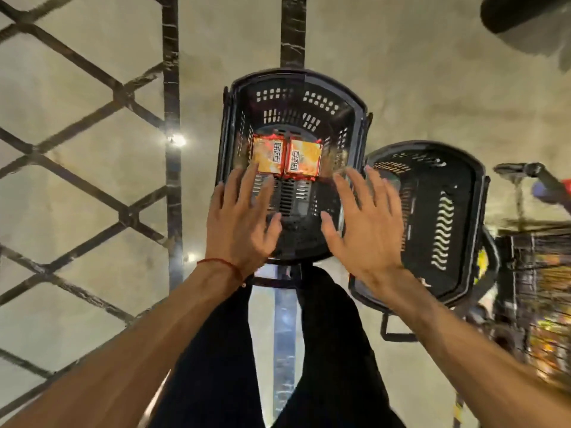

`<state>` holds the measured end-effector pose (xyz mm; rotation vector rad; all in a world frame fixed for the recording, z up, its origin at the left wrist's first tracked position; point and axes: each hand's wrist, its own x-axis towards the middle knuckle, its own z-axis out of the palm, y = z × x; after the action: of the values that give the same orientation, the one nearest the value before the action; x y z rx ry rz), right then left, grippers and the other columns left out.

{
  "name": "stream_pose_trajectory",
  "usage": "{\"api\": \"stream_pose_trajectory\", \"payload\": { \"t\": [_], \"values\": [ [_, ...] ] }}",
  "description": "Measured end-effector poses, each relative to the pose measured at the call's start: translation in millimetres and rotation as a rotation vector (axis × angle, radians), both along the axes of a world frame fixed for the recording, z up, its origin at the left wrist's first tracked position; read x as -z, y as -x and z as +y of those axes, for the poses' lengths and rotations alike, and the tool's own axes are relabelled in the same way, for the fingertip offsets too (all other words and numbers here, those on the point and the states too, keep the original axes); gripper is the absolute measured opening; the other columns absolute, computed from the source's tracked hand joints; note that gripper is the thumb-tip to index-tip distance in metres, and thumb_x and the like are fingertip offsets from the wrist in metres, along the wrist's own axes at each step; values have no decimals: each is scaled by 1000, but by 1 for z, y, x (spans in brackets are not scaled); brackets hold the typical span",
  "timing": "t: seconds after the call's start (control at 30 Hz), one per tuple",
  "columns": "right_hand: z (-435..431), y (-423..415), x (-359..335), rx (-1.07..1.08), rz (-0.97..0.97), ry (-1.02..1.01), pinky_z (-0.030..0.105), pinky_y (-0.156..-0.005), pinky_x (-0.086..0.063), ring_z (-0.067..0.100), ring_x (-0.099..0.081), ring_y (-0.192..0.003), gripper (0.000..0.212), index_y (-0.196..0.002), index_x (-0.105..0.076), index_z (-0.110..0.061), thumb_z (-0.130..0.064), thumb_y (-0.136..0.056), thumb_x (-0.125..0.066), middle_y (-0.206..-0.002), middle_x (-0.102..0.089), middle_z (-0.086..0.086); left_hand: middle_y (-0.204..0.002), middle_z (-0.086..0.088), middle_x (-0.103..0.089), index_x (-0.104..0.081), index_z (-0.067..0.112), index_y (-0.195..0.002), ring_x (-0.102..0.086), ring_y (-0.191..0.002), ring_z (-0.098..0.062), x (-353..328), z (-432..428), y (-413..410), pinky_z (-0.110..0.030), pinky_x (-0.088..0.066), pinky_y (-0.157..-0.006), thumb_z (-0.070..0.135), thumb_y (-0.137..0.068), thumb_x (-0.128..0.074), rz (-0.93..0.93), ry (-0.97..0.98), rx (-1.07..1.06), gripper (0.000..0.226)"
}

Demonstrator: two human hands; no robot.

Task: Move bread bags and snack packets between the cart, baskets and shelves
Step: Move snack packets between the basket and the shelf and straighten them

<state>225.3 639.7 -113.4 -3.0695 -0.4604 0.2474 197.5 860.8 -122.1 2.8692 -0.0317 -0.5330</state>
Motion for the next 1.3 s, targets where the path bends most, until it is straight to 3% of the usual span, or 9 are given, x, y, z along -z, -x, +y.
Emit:
{"api": "stream_pose_trajectory", "payload": {
  "t": [0.17,0.37,0.53,0.67,0.8,1.0,1.2,1.3],
  "values": [
    [9,-30,85,45,37,-15,50,-124,-23,32,-36,-150,66,-153,-47,-18,-49,-96,-54,-157,-50,8,-169,-14,-18,-28,18,-159,-17,-155,-36,86,17,-38,-56,-24,-123,50,-102,-43,49,-23,156,67],
    [13,-57,197,33,28,-49,46,-122,-25,32,-43,-145,64,-149,-53,-14,-48,-95,-58,-153,-53,7,-168,-12,-19,-24,20,-160,-14,-155,-33,189,15,-74,-54,-25,-122,56,-100,-30,116,-78,168,71],
    [16,-71,285,71,138,-44,46,-125,-22,27,-35,-151,67,-153,-49,-16,-52,-96,-50,-158,-47,2,-165,-11,-27,-33,19,-156,-22,-152,-33,258,3,-90,-51,-30,-116,53,-101,-35,85,-28,71,65],
    [17,-79,350,215,209,-228,51,-125,-25,27,-33,-150,62,-149,-52,-14,-44,-96,-59,-155,-48,5,-163,-11,-30,-35,16,-156,-24,-150,-34,302,1,-94,-53,-33,-114,49,-100,-46,85,12,4,66],
    [29,-99,405,598,478,-489,31,-127,-18,25,-27,-151,71,-159,-36,-10,-30,-99,-67,-163,-32,8,-163,-9,-28,-32,17,-157,-23,-149,-34,333,8,-100,-56,-37,-111,48,-101,-49,115,30,-61,67],
    [49,-130,458,970,573,-611,42,-130,-14,29,-11,-160,92,-166,-7,-7,-31,-101,-67,-173,-11,13,-162,-8,-30,-31,20,-157,-26,-147,-32,356,13,-109,-51,-40,-110,52,-98,-45,155,19,-21,69],
    [48,-134,467,1032,544,-588,41,-128,-20,31,-22,-153,96,-164,-19,-7,-30,-92,-79,-161,-23,15,-160,-6,-32,-32,19,-158,-25,-146,-27,356,17,-109,-48,-44,-105,50,-98,-47,159,35,-15,69],
    [47,-138,465,1020,578,-568,39,-124,-30,30,-34,-145,86,-157,-35,-12,-27,-87,-84,-150,-31,14,-160,-5,-32,-33,19,-157,-25,-146,-25,357,16,-108,-47,-44,-106,50,-99,-47,160,48,-23,68]
  ]
}}
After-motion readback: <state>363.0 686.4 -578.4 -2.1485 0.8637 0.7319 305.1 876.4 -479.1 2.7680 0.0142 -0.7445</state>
